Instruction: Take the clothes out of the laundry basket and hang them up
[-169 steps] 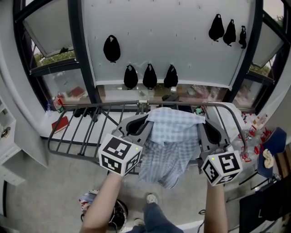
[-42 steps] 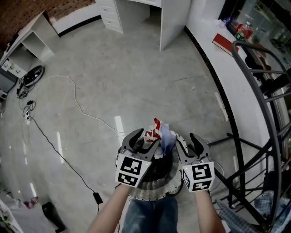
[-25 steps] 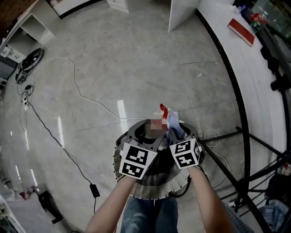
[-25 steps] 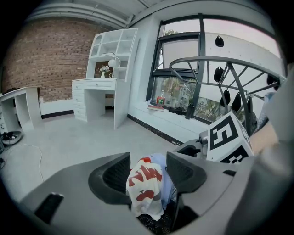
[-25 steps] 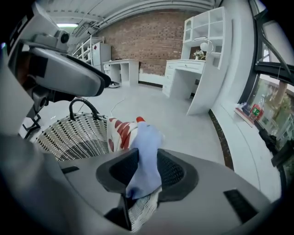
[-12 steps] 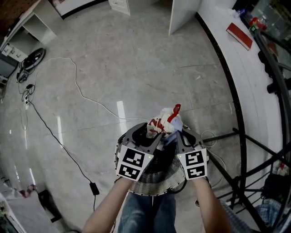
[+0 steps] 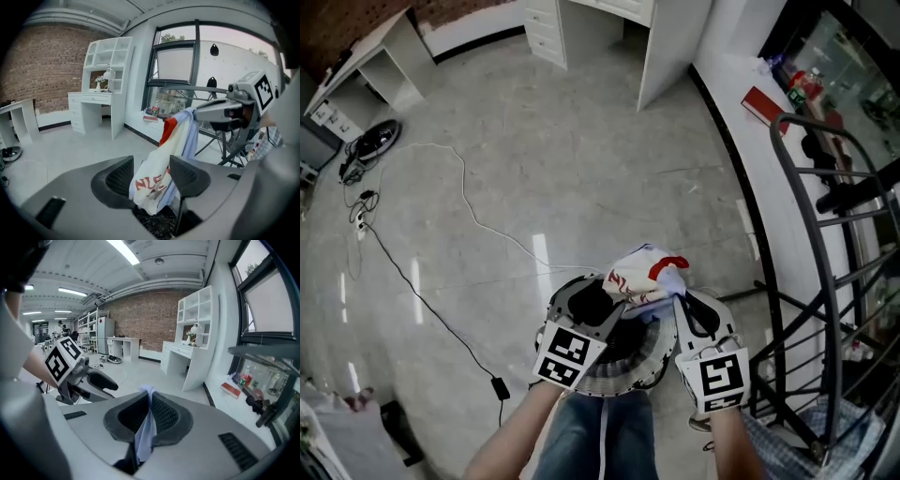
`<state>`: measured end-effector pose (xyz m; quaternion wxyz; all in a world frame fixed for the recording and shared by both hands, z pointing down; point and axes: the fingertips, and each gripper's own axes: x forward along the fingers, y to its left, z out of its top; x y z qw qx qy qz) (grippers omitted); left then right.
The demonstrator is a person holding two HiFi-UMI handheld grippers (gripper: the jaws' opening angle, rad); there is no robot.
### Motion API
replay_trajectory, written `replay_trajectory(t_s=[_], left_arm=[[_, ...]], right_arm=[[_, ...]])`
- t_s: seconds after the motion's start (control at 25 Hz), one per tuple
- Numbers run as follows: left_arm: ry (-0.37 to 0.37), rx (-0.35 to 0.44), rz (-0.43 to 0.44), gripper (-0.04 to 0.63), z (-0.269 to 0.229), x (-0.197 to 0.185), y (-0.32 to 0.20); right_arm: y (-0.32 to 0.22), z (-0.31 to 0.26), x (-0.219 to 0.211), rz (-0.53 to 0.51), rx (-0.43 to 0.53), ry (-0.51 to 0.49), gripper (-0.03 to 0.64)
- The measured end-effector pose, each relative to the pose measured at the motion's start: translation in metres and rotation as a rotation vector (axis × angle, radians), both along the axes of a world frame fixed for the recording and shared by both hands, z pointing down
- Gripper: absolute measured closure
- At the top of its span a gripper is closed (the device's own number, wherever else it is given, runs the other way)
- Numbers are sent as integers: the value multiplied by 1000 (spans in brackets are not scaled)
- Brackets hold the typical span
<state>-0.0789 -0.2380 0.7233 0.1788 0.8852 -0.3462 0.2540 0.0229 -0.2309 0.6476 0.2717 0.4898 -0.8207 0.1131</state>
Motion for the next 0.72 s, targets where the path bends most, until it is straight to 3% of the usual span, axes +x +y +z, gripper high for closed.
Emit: replay_trajectory(t_s=[0.36,0.6,0.72], left_arm=[[-2,45,197,344,-95,22,48],[-27,52,404,344,-116,71,88],[-74,59,508,344,-109,99,111]], right_arm=[[37,-191,4,40,167,-11,592],[70,-273,22,92,220,-12,592],[87,-302,32,128,264,-9,592]])
